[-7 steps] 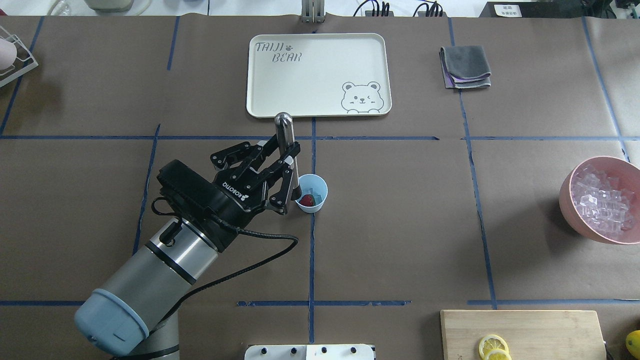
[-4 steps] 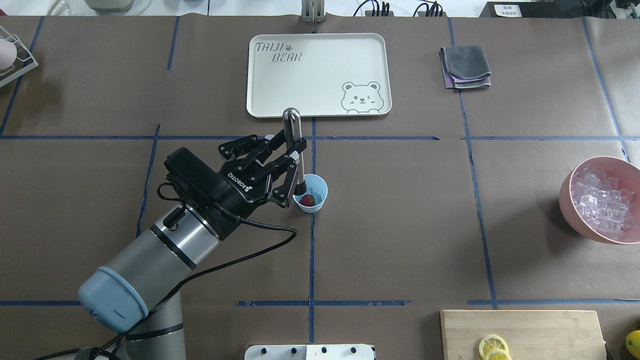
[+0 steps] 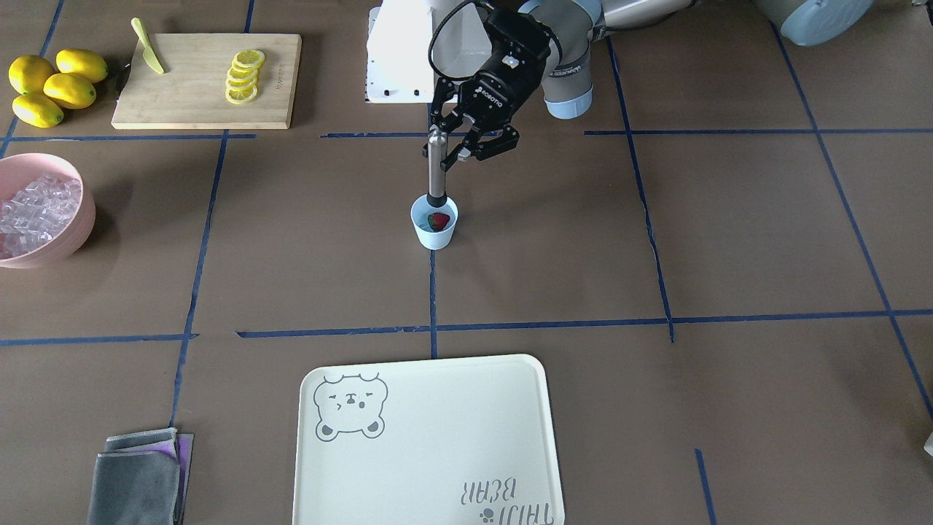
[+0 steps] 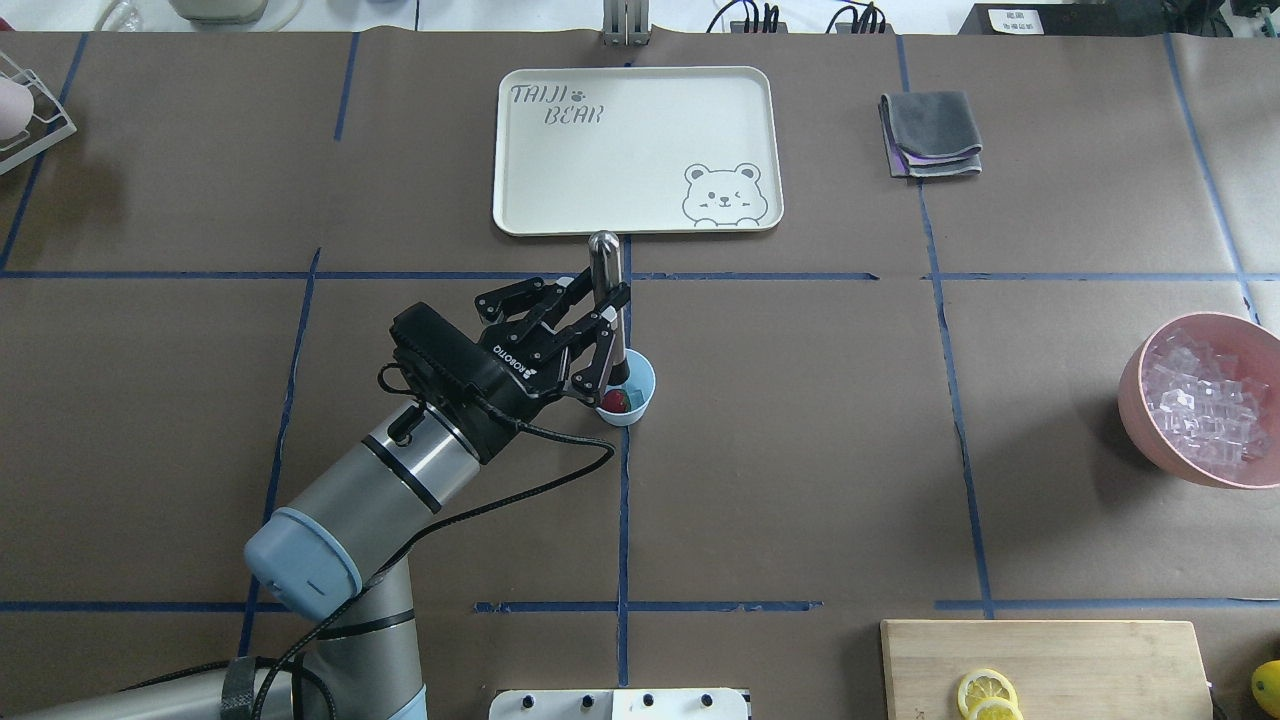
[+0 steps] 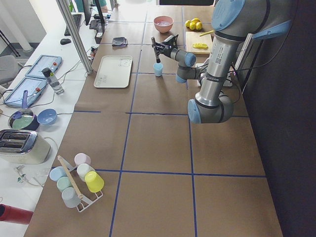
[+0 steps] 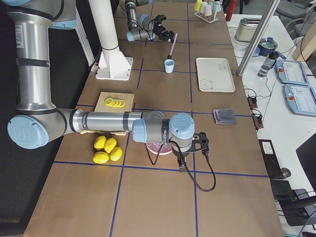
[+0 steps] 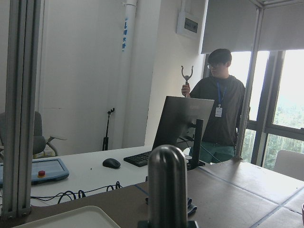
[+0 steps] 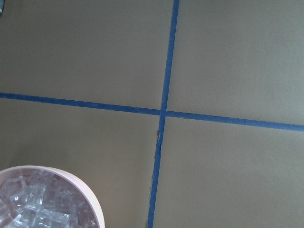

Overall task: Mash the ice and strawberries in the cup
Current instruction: 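Push the rod down into the blue cup to mash the contents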

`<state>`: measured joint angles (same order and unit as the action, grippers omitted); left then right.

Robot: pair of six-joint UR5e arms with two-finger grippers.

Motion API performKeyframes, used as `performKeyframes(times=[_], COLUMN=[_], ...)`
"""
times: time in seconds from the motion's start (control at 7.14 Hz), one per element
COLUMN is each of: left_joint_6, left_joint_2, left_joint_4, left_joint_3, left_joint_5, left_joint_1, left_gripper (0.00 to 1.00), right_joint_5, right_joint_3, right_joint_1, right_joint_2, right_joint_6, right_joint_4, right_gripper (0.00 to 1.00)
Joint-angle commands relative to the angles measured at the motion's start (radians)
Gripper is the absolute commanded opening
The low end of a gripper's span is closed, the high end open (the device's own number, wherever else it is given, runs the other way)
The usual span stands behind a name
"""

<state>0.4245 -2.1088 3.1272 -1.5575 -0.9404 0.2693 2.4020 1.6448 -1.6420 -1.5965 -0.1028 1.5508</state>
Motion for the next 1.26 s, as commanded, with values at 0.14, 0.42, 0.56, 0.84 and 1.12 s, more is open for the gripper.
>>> performKeyframes(times=[0.14, 0.42, 0.56, 0.84, 1.12], left_joint_6=[0.04, 0.062, 0.063, 0.082, 0.085], left_joint_2=[-0.005, -0.013, -0.034, -0.043, -0.045], left_joint_4=[0.033, 0.031, 0.031, 0.03, 0.031], left_joint_3=[0.053, 0.071, 0.086, 0.119, 0.14], left_joint_5=[0.0, 0.002, 0.003, 0.005, 0.005], left_joint_1=[0.002, 0.001, 0.002, 0.002, 0.002], left_gripper=[0.0, 0.0, 0.0, 0.0, 0.0], right_joint_5=[0.0, 0.0, -0.001, -0.001, -0.001], right_joint_3=[0.0, 0.0, -0.002, -0.008, -0.011], right_joint_1=[0.001, 0.001, 0.001, 0.001, 0.001], right_joint_2=[0.0, 0.001, 0.001, 0.001, 0.001], right_joint_6=[0.0, -0.002, -0.002, -0.002, -0.003], right_joint_4=[0.0, 0.0, 0.0, 0.0, 0.0], right_gripper=[1.0, 1.0, 1.0, 1.0, 1.0])
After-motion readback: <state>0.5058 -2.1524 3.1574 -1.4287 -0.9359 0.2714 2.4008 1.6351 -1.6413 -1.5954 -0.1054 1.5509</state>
